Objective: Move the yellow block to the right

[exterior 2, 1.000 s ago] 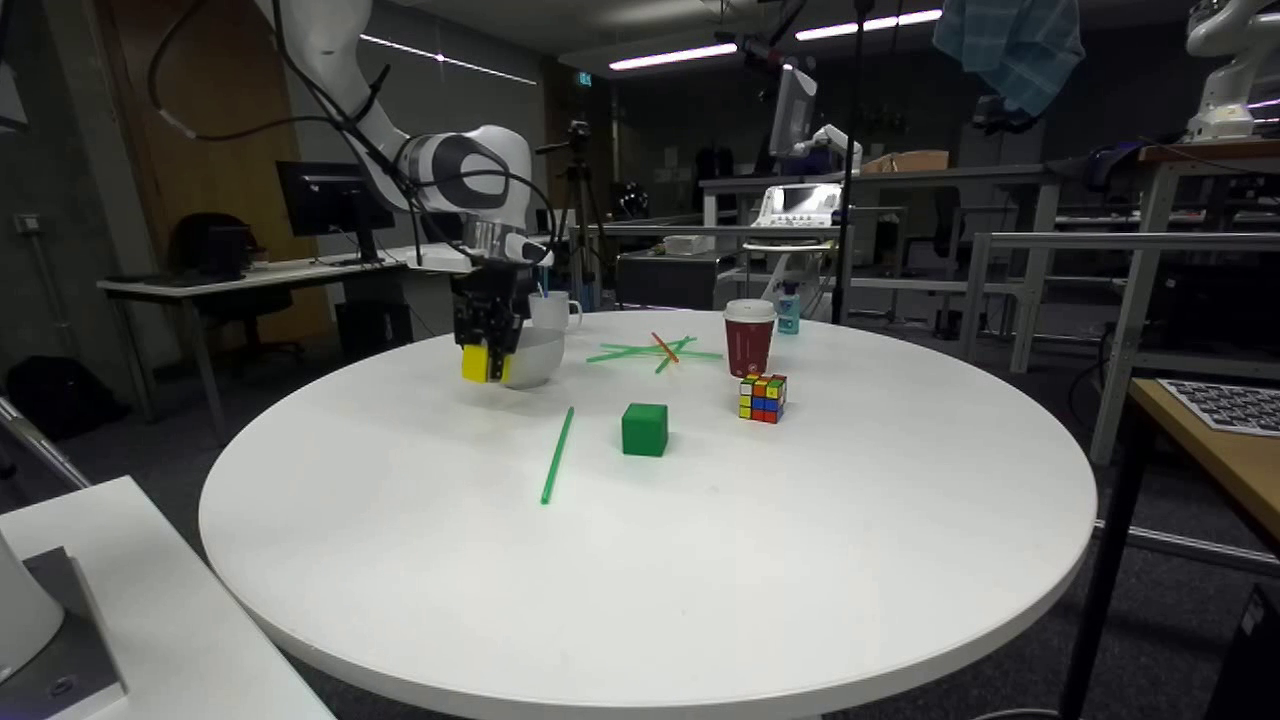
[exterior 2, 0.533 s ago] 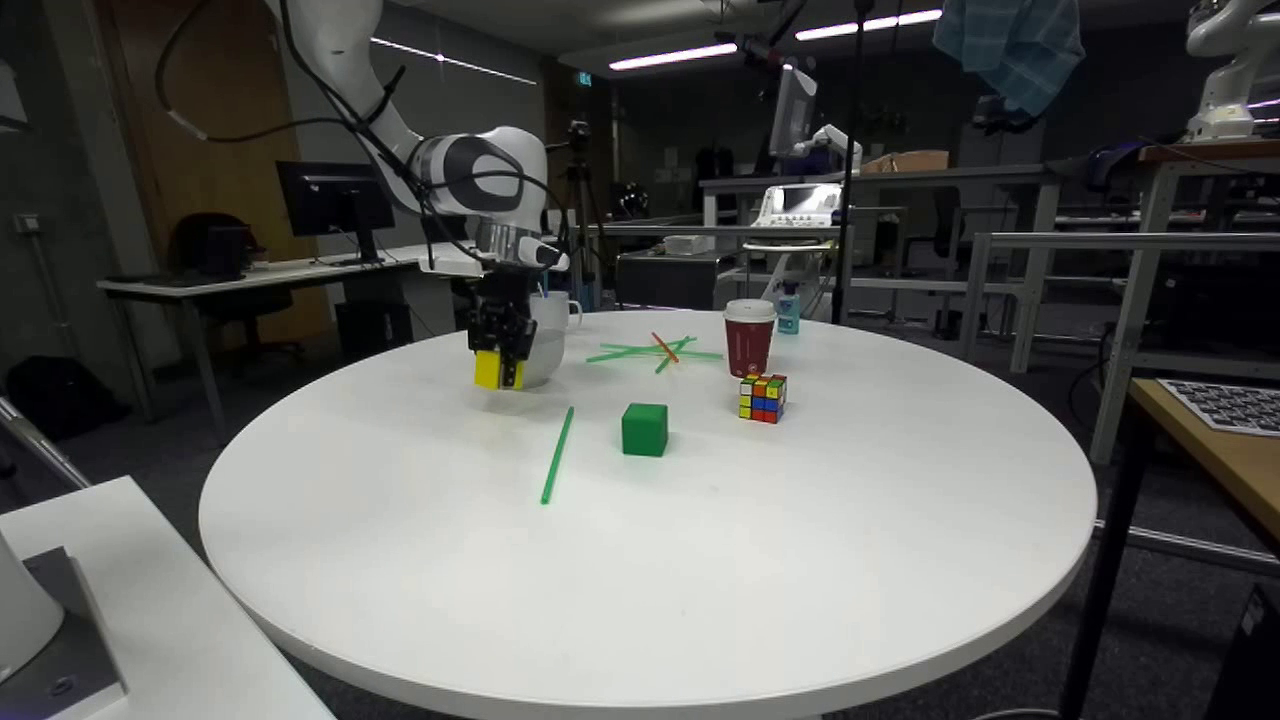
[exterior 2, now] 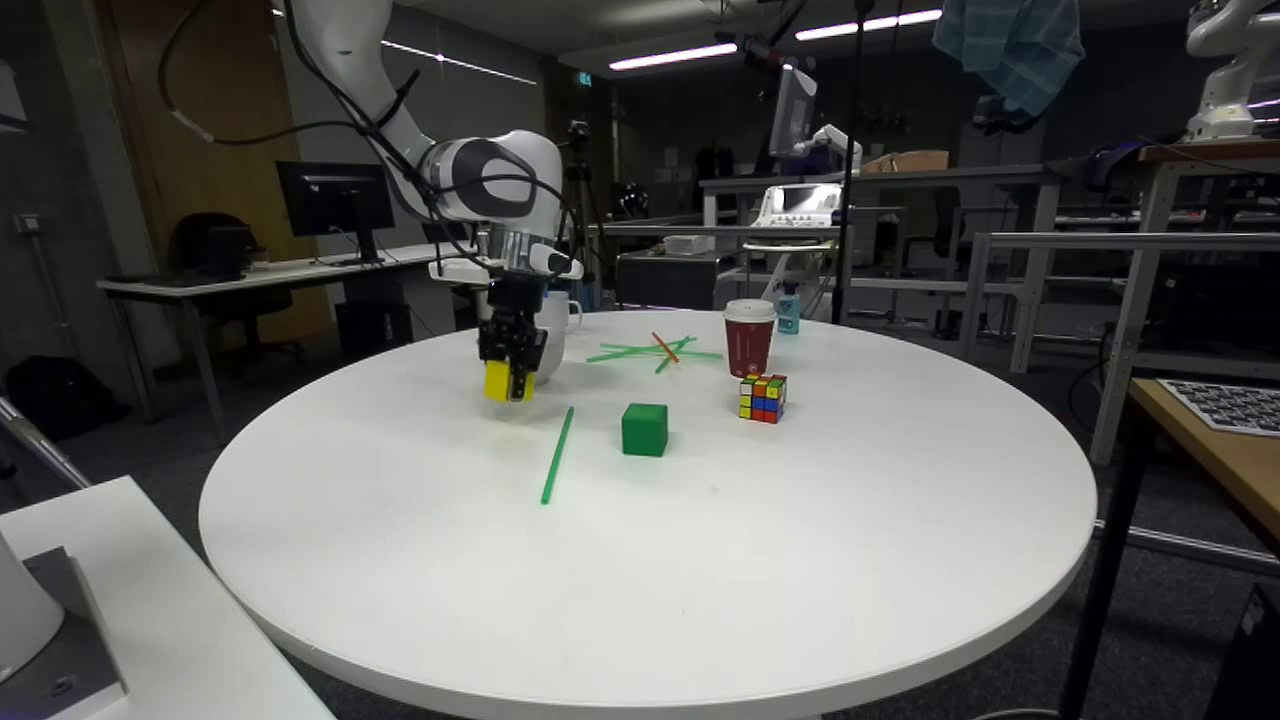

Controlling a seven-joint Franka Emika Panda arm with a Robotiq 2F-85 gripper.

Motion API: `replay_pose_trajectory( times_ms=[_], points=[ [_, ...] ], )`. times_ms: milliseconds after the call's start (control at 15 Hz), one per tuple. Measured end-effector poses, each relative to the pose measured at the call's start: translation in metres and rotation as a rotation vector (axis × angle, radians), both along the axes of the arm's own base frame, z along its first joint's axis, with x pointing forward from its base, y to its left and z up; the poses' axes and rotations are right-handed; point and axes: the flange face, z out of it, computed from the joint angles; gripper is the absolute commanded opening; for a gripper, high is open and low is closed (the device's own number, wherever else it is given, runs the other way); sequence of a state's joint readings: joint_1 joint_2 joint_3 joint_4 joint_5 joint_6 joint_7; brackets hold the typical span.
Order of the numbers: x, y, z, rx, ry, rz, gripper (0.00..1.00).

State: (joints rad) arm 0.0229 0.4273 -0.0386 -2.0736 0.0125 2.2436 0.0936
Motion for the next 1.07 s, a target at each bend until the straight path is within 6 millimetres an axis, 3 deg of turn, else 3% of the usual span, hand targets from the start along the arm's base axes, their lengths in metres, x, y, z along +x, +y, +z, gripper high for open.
replay_pose_trajectory(
  times_ms=[1067],
  points=[
    [-0.007, 0.009, -0.019, -0.001, -0.116, 0.003, 0.32]
  ],
)
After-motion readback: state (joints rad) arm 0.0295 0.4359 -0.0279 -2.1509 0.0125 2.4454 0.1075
